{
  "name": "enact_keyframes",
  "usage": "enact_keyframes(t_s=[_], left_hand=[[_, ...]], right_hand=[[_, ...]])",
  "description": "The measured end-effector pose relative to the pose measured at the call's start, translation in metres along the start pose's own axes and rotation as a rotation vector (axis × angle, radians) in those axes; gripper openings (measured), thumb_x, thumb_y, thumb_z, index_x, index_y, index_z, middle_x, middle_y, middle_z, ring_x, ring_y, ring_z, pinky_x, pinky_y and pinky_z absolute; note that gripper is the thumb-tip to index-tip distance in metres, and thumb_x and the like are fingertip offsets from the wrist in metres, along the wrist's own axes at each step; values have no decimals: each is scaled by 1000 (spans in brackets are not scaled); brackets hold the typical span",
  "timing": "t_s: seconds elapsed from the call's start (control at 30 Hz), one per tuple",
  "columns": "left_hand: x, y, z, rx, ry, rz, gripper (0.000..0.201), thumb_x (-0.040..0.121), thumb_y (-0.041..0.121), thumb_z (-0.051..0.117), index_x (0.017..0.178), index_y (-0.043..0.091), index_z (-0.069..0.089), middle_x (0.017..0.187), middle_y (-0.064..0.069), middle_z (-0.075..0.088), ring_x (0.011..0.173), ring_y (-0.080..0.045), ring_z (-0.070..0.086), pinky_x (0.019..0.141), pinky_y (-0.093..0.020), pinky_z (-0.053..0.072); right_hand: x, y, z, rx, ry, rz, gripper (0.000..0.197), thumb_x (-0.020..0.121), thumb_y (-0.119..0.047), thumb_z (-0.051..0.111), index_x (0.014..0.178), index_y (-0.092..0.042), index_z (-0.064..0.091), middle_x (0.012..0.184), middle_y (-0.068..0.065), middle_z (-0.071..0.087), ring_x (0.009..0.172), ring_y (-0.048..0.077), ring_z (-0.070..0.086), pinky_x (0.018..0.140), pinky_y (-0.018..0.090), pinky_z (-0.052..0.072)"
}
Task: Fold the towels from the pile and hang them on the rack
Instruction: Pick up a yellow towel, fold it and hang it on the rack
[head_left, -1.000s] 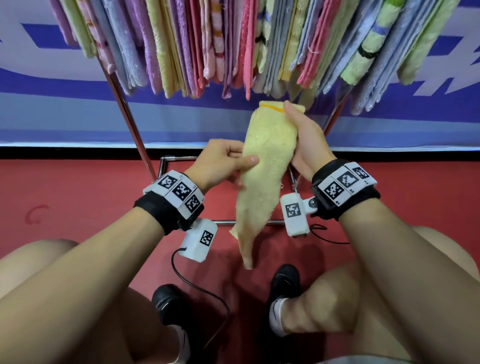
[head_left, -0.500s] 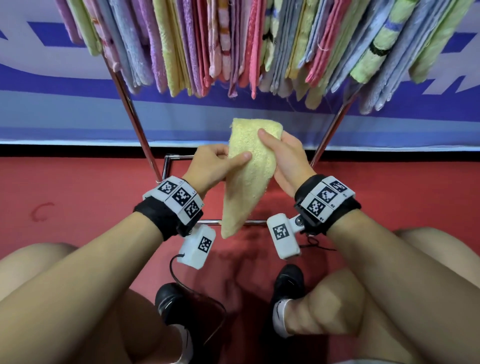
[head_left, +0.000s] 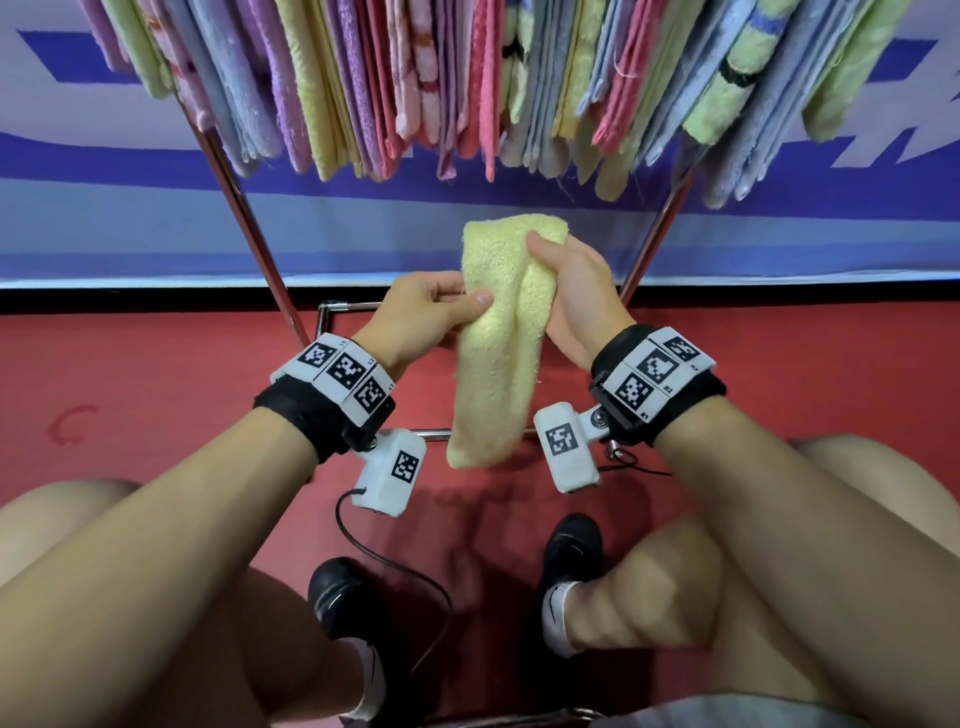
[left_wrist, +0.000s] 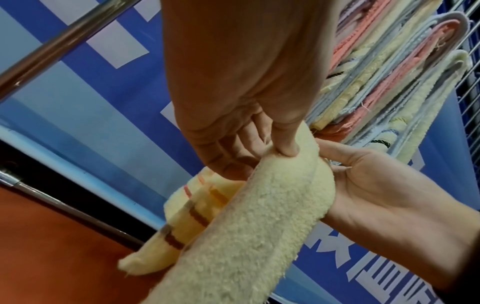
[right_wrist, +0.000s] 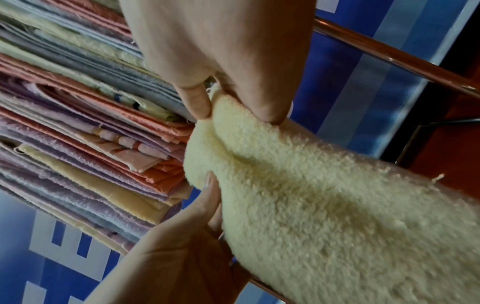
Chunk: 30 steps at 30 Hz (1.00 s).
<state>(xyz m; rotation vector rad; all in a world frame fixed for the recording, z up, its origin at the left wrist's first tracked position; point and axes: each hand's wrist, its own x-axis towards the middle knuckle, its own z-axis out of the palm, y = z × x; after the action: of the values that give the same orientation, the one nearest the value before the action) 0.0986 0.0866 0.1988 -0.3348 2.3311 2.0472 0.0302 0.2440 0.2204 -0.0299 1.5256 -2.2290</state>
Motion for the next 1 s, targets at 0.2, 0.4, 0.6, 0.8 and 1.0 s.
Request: enact_keyframes(t_s=[0.2, 0.4, 0.6, 0.8, 1.0], left_hand=[[2, 4, 0, -14, 117, -3, 18, 91, 14, 72, 89, -3, 67, 73, -8, 67, 62, -15, 64, 64, -32, 58], [5, 8, -5, -99, 198, 29, 17, 91, 21, 73, 81, 8, 67, 79, -12, 65, 72, -18, 61, 70, -33, 55], [8, 4, -13, -164, 245, -20, 25, 97, 20, 64, 76, 11, 55, 70, -2, 61, 67, -14, 59, 77, -33, 53], [5, 13, -11, -288, 135, -55, 19, 102, 29, 57, 103, 10, 61, 88, -1, 72, 81, -18, 71, 71, -34, 55], [7, 9, -12, -179, 183, -71, 31, 87, 10, 76, 114, 2, 63, 98, -11, 76, 88, -24, 74, 83, -45, 61]], right_hand=[[9, -4, -9, -84, 53, -13, 29, 107, -13, 49, 128, 3, 62, 118, 19, 73, 109, 31, 73, 100, 50, 56], [0, 26, -9, -317, -217, 195, 47, 94, -40, 72, 130, -11, 65, 116, 10, 76, 111, 25, 73, 103, 43, 53], [6, 24, -7, -351, -117, -2, 22, 97, -24, 70, 114, -11, 72, 103, 3, 78, 92, 11, 74, 78, 22, 57], [13, 20, -4, -885, -37, -403, 41, 94, -35, 70, 72, -7, 48, 61, 0, 43, 59, 10, 40, 60, 31, 36], [11, 12, -4, -878, -12, -397, 36, 102, -29, 55, 80, -2, 44, 69, 1, 36, 64, 11, 34, 63, 32, 31]])
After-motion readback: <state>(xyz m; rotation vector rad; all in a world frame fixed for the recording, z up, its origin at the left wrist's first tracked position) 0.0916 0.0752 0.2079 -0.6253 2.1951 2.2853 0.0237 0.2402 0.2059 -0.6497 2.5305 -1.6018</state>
